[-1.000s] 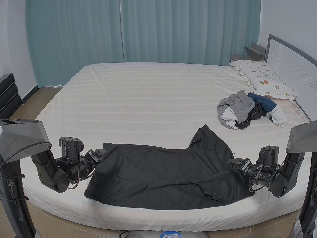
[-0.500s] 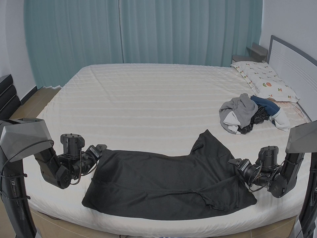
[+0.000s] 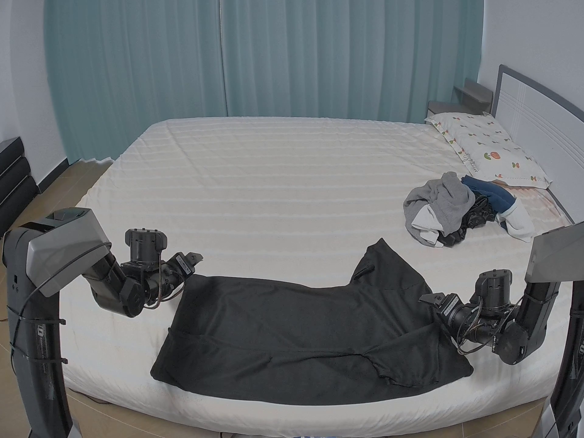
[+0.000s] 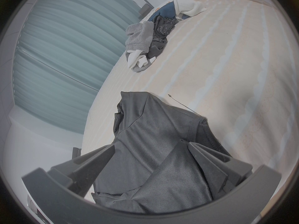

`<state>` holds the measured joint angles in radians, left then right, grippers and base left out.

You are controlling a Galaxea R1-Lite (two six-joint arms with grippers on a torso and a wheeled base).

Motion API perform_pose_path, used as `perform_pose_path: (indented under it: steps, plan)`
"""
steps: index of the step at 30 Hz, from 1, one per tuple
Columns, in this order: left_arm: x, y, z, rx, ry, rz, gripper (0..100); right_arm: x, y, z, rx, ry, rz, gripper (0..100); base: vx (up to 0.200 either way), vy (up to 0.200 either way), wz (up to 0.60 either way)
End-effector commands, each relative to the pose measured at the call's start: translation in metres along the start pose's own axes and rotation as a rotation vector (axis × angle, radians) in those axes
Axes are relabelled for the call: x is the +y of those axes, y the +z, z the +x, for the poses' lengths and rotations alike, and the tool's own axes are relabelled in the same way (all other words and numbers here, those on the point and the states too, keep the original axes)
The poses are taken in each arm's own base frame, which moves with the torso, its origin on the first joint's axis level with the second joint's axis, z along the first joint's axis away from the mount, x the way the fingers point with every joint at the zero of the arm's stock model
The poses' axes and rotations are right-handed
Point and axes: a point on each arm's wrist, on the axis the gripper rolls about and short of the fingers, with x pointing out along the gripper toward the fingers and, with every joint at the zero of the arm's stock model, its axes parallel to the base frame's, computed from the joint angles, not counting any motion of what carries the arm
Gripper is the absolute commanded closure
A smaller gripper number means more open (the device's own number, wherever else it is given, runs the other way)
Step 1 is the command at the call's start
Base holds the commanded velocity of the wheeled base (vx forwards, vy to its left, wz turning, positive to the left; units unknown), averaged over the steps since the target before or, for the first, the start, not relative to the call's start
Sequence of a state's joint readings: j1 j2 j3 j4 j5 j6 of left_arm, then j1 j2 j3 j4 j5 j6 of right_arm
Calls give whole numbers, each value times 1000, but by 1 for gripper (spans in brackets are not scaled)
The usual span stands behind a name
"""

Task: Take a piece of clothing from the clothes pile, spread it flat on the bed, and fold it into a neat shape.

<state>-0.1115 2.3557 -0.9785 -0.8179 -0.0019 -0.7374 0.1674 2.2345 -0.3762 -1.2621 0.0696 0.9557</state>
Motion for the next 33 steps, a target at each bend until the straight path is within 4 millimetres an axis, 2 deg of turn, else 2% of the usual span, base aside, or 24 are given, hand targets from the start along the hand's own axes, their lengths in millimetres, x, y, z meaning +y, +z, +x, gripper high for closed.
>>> perform_pose_path:
  steps: [1, 7, 18, 19, 28, 33]
  plan:
    - [4, -3, 43, 24, 22, 46, 0, -3, -3, 3, 10, -11, -2, 0, 0, 0, 0]
    - [6, -10, 56, 60, 44, 76, 0, -2, -2, 3, 10, -9, -2, 0, 0, 0, 0]
    - [3, -11, 56, 59, 33, 68, 0, -2, -1, 4, 2, -7, -1, 0, 0, 0, 0]
    - [4, -12, 56, 59, 33, 68, 100, -2, -1, 4, 3, -6, -2, 0, 0, 0, 0]
    - [9, -10, 53, -2, 35, 53, 100, -1, 0, 4, -4, -1, -2, 0, 0, 0, 0]
    - [13, -1, 49, -85, 29, -2, 100, 7, 4, 8, -26, 34, -8, 0, 0, 0, 0]
